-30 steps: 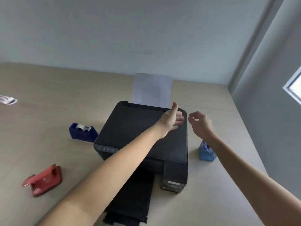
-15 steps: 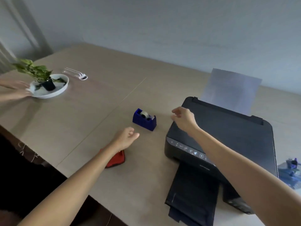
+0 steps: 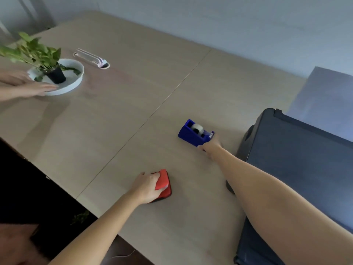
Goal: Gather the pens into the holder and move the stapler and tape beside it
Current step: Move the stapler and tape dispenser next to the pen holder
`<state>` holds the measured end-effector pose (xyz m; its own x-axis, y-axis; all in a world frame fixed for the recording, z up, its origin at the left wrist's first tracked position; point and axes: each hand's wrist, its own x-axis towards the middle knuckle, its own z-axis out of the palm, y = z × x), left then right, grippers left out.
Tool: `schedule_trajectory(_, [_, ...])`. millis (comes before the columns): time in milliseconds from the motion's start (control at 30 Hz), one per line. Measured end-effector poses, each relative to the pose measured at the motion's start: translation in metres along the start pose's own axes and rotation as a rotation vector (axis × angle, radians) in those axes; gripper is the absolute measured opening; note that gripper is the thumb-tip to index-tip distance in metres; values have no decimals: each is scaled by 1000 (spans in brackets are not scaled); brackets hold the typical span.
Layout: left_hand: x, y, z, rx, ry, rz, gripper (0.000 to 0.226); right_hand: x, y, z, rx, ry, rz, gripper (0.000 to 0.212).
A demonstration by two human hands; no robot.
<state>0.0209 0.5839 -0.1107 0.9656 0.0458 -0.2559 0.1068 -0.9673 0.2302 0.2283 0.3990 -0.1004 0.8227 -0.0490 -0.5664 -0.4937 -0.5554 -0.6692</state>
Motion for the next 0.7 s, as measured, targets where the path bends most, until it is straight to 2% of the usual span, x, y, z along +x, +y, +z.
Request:
schedule_trajectory(100, [2,-5,4,67,3,35,33,-2,1,7,65,107,-9,84])
schedule_trajectory(200, [3,-7,7,81,-11,36,30,-12,9,18,23,186,-139,66])
schedule_trajectory(300, [1,-5,3,76,-33,26,35,-25,20,31,12,195,-243,56])
schedule_trajectory(467, [-11,-1,-24,-177,-165,-88,26,-45,-9,23,91,135,-307,49])
schedule_trajectory(533, [-22,7,-40,-175,-198,-107,35,-56,-21,10,98,105,-350,51])
schedule_trajectory(700, [-54,41,-89,-205,-242,-6,34,-101,-40,-44,102,47,-503,55])
